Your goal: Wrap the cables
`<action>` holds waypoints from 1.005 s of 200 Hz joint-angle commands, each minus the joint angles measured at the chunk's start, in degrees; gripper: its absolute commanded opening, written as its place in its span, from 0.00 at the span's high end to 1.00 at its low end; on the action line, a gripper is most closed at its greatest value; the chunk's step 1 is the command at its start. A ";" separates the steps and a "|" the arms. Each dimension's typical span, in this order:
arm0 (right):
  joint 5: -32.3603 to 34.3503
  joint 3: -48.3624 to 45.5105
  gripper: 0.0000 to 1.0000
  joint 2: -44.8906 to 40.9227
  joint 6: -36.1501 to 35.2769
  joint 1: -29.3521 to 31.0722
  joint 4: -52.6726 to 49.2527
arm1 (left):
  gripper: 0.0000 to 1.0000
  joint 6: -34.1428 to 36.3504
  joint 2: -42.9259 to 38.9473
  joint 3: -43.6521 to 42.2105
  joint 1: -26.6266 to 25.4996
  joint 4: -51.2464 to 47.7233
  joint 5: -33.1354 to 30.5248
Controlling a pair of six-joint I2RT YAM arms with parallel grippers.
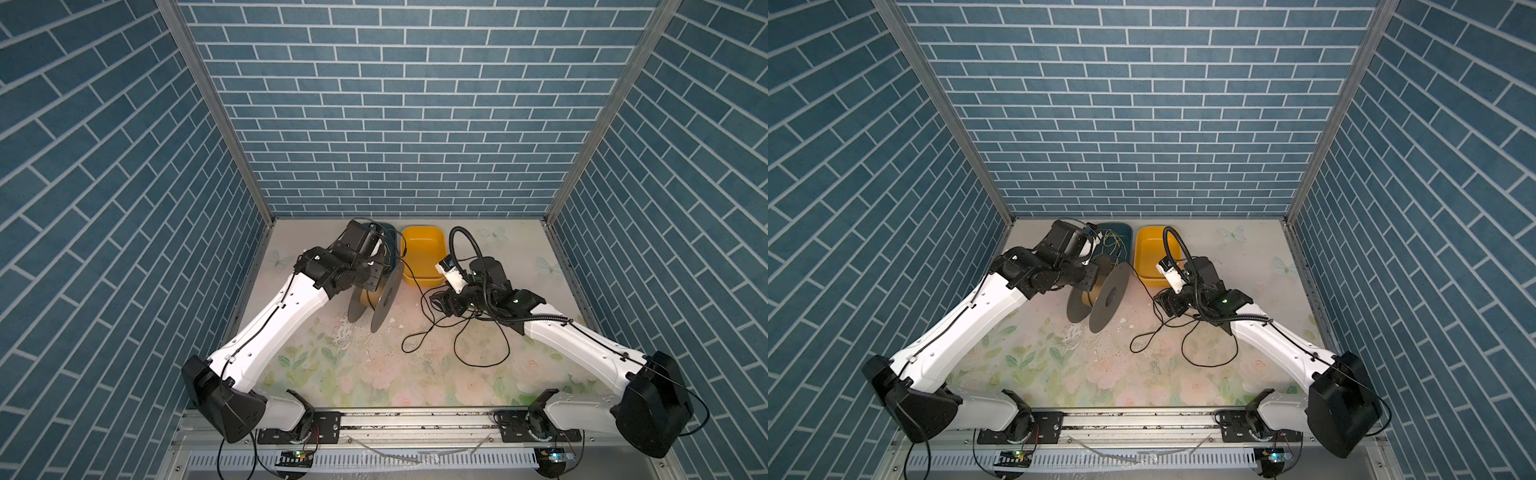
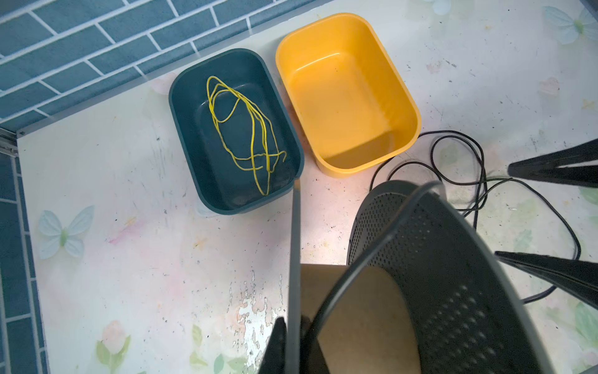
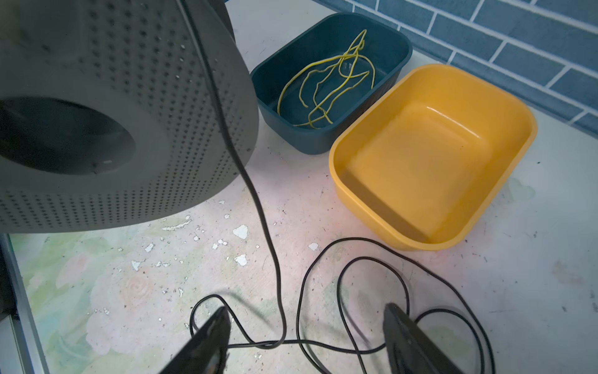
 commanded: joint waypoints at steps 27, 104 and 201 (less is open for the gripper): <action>-6.85 -3.03 0.36 4.49 4.62 -0.20 15.81 | 1.00 -1.18 1.14 8.10 0.60 -4.82 1.25; -13.89 -1.53 0.50 15.68 11.25 -0.20 27.74 | 1.00 -0.74 2.13 13.59 0.68 -8.15 2.17; -4.69 -4.18 1.00 16.15 15.43 -0.29 32.19 | 1.00 -1.73 1.20 18.73 3.05 -9.58 12.36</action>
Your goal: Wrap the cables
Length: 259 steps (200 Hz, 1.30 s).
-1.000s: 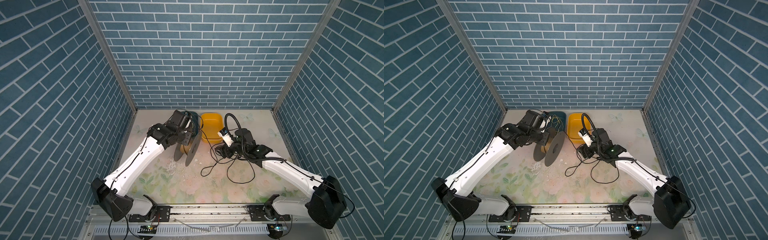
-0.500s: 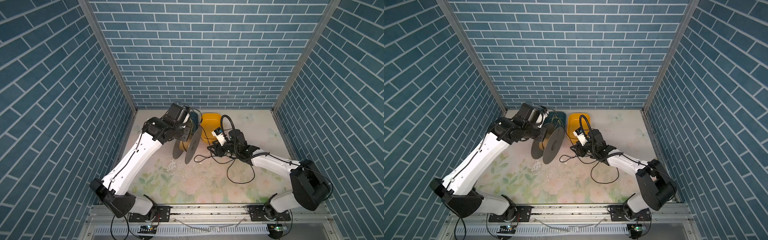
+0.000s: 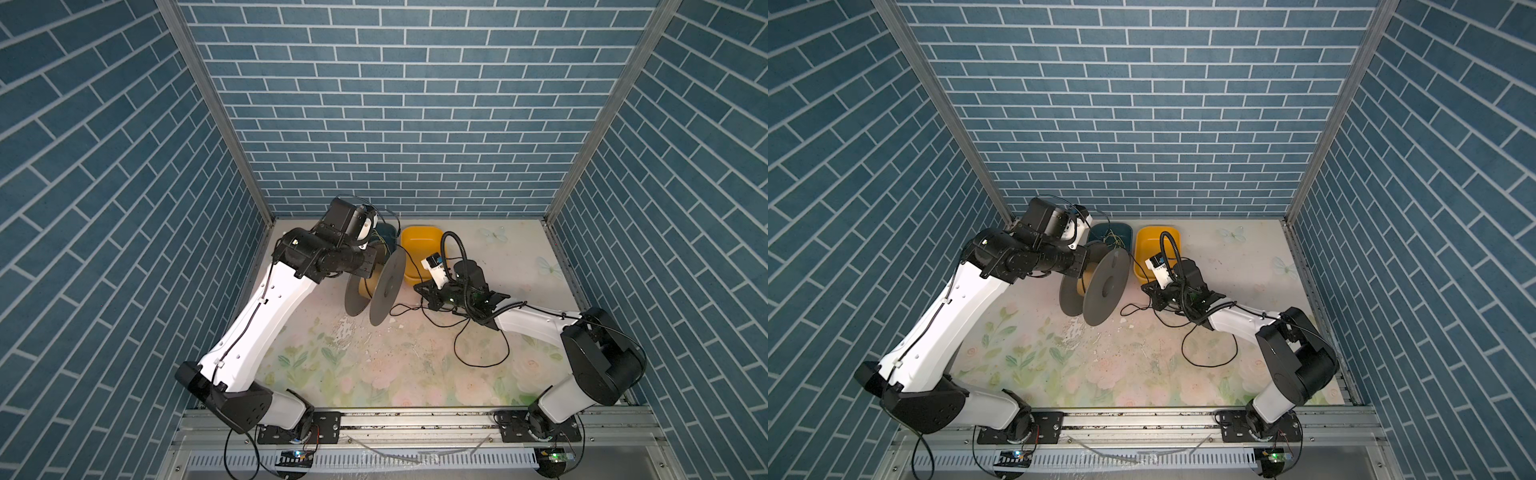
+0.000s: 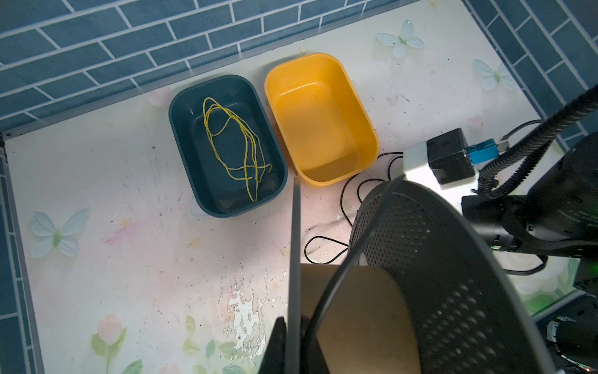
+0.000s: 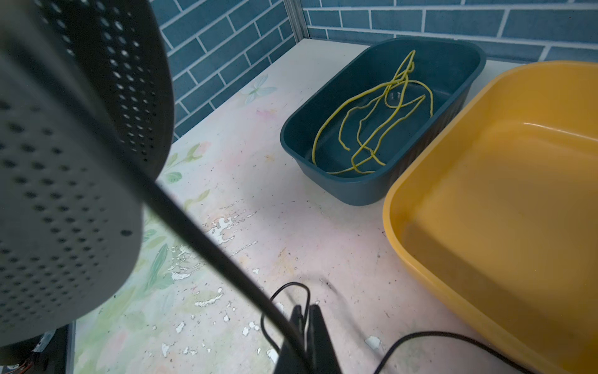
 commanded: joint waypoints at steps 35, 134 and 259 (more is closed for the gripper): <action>7.30 2.34 1.00 1.66 5.44 -0.68 -0.64 | 1.00 -2.19 -2.11 2.83 2.33 2.58 10.94; -4.16 -3.33 0.64 3.67 10.90 -0.80 9.58 | 1.00 -7.11 -5.78 2.91 5.80 11.05 10.87; 7.08 -4.92 0.25 -16.07 -3.04 -0.85 -20.58 | 1.00 -4.07 -1.70 15.59 5.97 4.72 8.70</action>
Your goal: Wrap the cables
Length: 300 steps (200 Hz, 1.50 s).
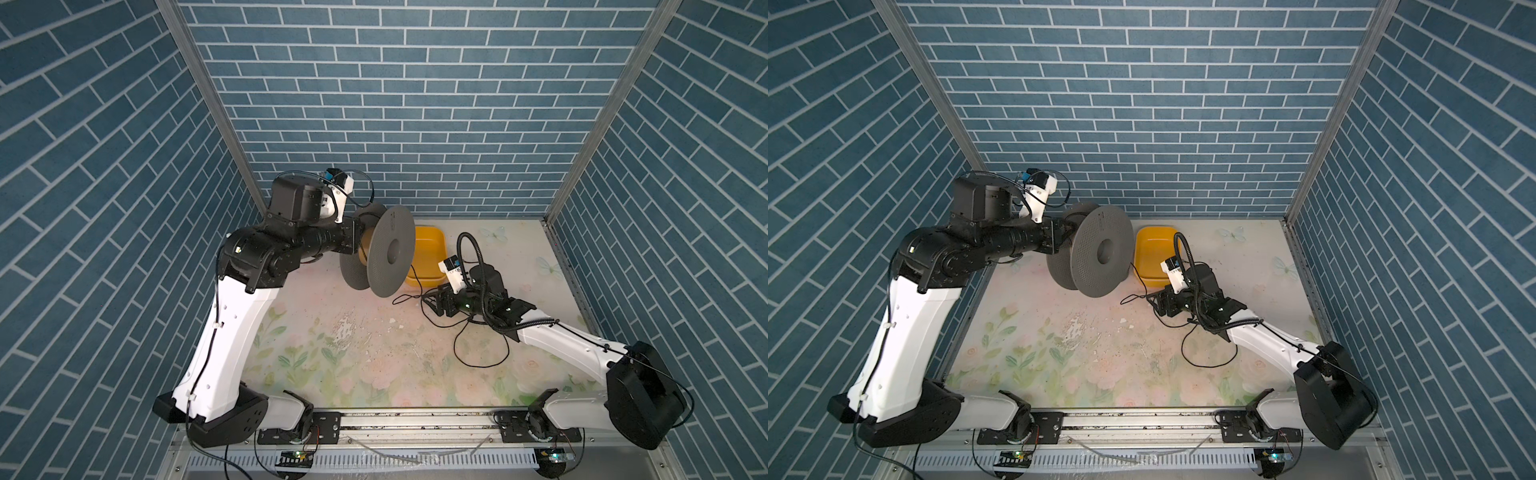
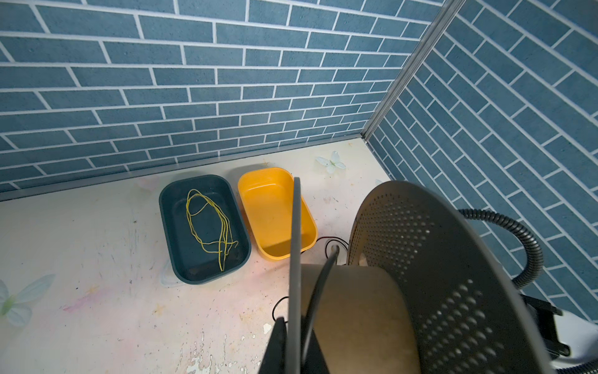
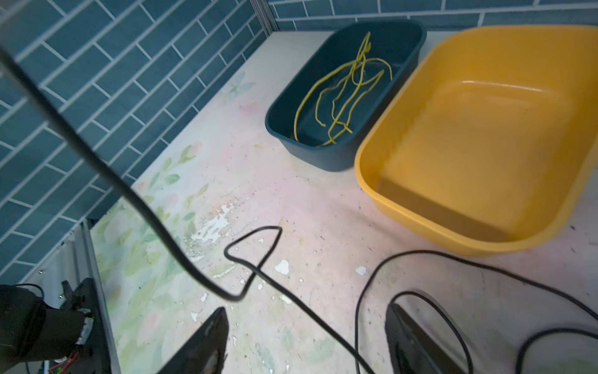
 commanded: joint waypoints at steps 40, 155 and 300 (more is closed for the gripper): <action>1.17 -0.64 0.29 1.77 -8.43 -0.05 -2.68 | 1.00 0.12 1.14 2.34 0.72 1.17 -0.49; -2.61 7.43 0.93 10.68 -9.12 -0.61 -0.93 | 1.00 4.46 -2.72 1.26 0.90 -0.55 3.04; -23.26 4.41 1.00 2.96 22.70 -29.90 3.62 | 1.00 6.32 -14.24 -8.65 0.91 0.55 -0.73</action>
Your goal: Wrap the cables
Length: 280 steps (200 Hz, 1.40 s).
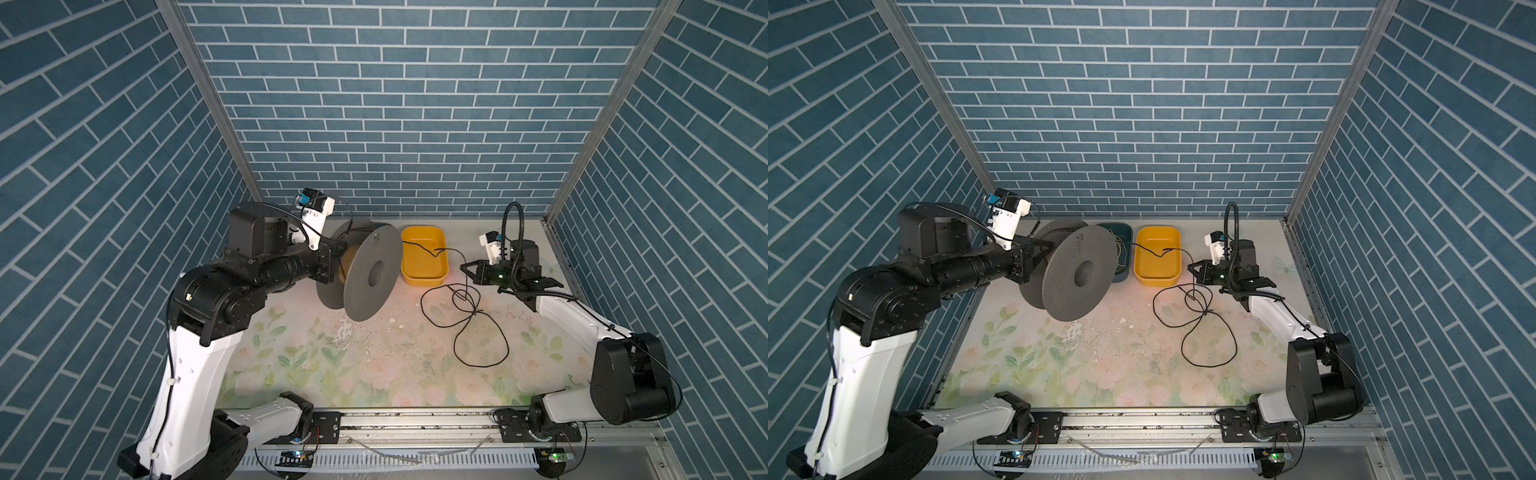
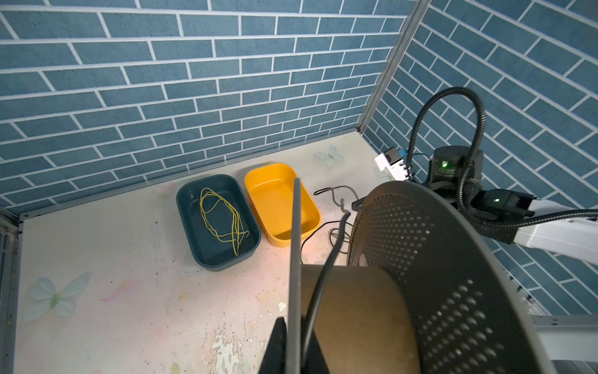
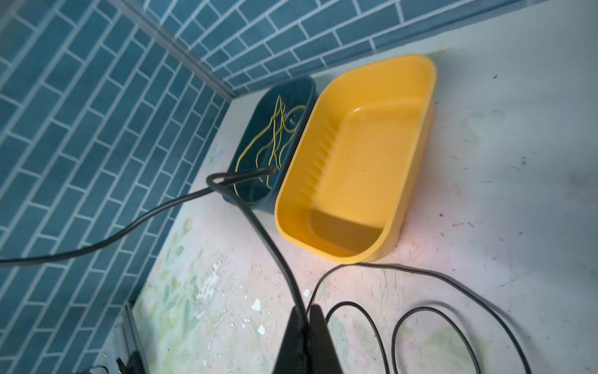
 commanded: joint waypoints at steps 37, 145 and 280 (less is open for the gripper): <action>-1.34 -5.32 1.00 -2.44 16.38 -10.39 6.88 | 1.00 0.63 -1.94 -1.69 0.61 2.79 -2.97; 5.41 -8.09 1.00 -5.95 17.91 -24.36 -0.87 | 1.00 0.72 -2.05 -1.63 5.42 2.25 -5.26; 10.07 -5.26 0.90 -10.11 2.69 -22.86 -11.07 | 1.00 -7.43 1.60 -3.10 9.13 8.83 10.48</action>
